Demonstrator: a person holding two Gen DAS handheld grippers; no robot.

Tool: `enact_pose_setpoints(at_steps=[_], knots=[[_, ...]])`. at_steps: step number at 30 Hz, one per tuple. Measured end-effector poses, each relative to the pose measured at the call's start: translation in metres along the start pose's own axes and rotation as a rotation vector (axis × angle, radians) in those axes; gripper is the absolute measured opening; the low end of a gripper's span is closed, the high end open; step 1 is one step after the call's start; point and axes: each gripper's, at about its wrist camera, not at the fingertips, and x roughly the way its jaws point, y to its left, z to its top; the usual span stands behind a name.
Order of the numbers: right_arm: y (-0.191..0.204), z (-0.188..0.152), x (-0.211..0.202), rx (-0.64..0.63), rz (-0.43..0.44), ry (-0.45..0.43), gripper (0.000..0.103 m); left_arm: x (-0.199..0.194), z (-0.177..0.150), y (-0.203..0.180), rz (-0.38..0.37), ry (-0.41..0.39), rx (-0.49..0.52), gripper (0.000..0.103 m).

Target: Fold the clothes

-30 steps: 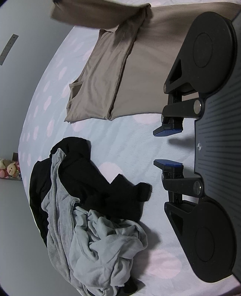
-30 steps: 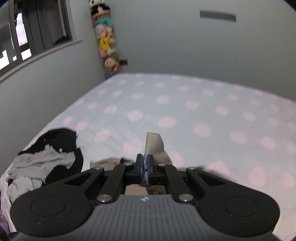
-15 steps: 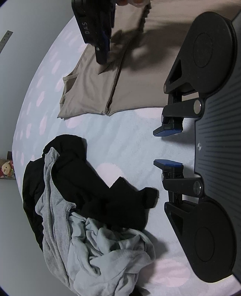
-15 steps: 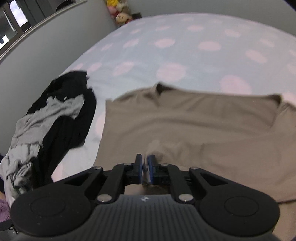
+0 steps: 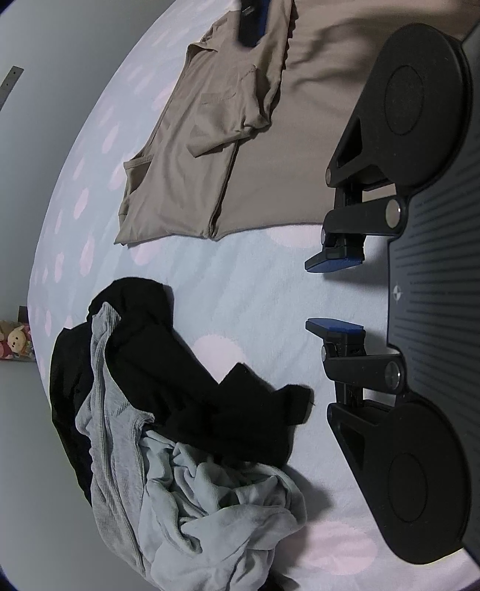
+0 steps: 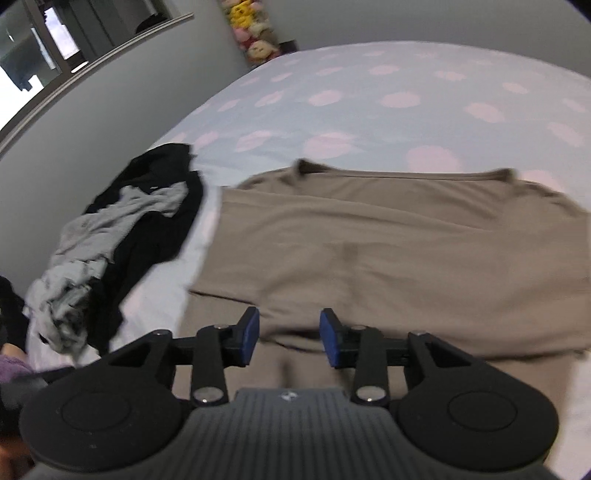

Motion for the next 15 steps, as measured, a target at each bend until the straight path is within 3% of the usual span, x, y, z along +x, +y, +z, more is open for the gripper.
enact_pose_setpoints(at_steps=[11, 15], knots=[[-0.066, -0.056, -0.048, -0.059, -0.254, -0.078, 0.050, -0.007, -0.007, -0.020, -0.049, -0.080, 0.049, 0.025], [-0.077, -0.071, -0.048, -0.080, -0.298, -0.110, 0.055, -0.005, -0.010, -0.031, -0.055, -0.101, 0.075, 0.034]])
